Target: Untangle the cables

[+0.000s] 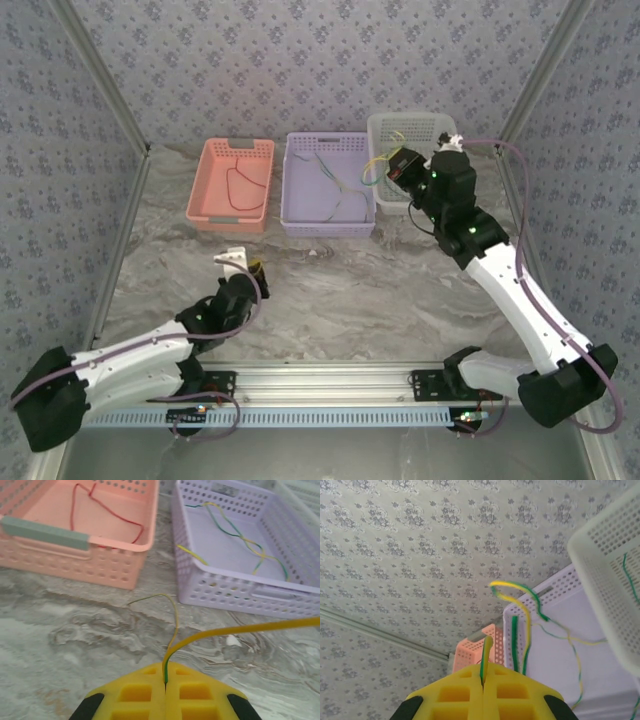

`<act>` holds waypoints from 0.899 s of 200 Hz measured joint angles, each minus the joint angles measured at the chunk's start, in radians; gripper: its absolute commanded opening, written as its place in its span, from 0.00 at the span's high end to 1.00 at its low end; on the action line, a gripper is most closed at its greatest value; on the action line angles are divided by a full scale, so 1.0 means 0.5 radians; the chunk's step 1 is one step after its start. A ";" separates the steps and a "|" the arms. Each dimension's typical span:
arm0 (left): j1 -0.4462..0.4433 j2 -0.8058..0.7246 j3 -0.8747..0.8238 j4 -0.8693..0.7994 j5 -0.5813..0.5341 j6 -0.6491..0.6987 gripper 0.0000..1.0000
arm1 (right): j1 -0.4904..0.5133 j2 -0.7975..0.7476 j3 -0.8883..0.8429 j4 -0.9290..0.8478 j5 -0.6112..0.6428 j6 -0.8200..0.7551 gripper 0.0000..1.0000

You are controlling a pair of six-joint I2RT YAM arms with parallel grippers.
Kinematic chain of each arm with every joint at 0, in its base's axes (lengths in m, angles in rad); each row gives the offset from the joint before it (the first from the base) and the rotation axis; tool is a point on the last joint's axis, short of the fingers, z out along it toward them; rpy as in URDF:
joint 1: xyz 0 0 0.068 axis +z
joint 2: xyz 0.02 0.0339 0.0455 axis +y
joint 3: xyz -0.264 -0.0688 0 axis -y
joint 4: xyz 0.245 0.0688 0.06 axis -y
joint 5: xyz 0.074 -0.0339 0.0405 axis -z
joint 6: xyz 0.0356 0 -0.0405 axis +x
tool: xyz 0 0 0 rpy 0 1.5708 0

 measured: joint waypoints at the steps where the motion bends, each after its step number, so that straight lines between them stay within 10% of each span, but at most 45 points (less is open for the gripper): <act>1: 0.014 -0.006 0.000 -0.008 0.008 -0.003 1.00 | -0.005 0.000 0.000 0.000 -0.005 -0.005 1.00; 45: 0.364 0.095 0.057 -0.194 0.339 -0.051 1.00 | -0.139 -0.050 -0.076 0.193 -0.632 -0.543 1.00; 114: 0.485 0.530 0.529 -0.275 0.925 -0.122 0.39 | -0.008 -0.157 -0.451 0.137 -1.224 -1.269 1.00; 180: 0.477 0.377 1.026 -0.371 1.405 -0.130 0.35 | 0.016 -0.085 -0.469 0.067 -1.430 -1.492 1.00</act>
